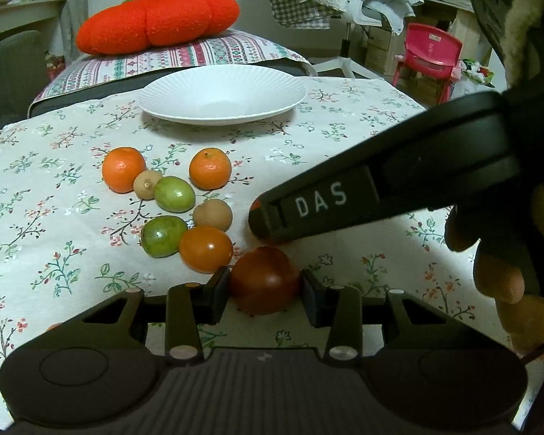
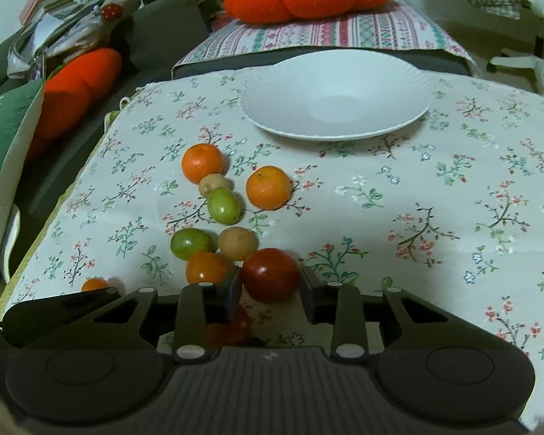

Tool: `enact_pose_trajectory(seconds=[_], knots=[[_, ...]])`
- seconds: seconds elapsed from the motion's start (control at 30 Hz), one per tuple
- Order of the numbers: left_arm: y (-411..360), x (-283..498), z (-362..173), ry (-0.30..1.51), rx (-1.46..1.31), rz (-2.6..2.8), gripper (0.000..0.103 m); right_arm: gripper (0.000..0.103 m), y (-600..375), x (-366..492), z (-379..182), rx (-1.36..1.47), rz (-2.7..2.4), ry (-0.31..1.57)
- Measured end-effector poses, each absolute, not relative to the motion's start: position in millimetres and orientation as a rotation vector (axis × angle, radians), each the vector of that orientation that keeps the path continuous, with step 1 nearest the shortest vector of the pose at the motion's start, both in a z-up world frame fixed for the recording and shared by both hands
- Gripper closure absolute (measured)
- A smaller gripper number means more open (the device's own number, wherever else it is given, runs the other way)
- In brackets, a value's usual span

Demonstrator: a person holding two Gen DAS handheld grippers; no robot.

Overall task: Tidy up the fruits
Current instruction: 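Grasp a red cherry tomato with the left tool while the right tool grasps another, then carry both red tomatoes over the white plate and open both tools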

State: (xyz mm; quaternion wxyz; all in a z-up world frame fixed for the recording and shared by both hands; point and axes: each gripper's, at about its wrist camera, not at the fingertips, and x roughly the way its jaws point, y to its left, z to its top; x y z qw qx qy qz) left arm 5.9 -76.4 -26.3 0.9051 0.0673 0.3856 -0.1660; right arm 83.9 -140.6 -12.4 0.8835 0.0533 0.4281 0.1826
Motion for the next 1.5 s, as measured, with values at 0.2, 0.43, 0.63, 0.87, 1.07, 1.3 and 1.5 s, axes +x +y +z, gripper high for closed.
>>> enact_pose_trajectory(seconds=[0.2, 0.43, 0.63, 0.87, 1.07, 1.3, 1.5], knots=[[-77, 0, -19, 0.777, 0.138, -0.360, 0.081, 0.072, -144, 85, -11, 0.108, 0.351, 0.878], [-71, -6, -7, 0.741, 0.114, -0.383, 0.082, 0.072, -152, 85, -4, 0.124, 0.331, 0.840], [-55, 4, 14, 0.671, 0.084, -0.357, 0.082, 0.072, -161, 88, 1, 0.141, 0.307, 0.817], [-53, 30, 18, 0.642, 0.121, -0.313, 0.082, 0.072, -167, 95, 4, 0.140, 0.293, 0.785], [-57, 50, 20, 0.625, 0.128, -0.314, 0.082, 0.072, -174, 103, 11, 0.160, 0.285, 0.737], [-69, 86, 20, 0.570, 0.148, -0.297, 0.082, 0.072, -177, 123, 19, 0.157, 0.238, 0.660], [-74, 107, 16, 0.556, 0.164, -0.280, 0.081, 0.072, -175, 143, 14, 0.141, 0.206, 0.654]])
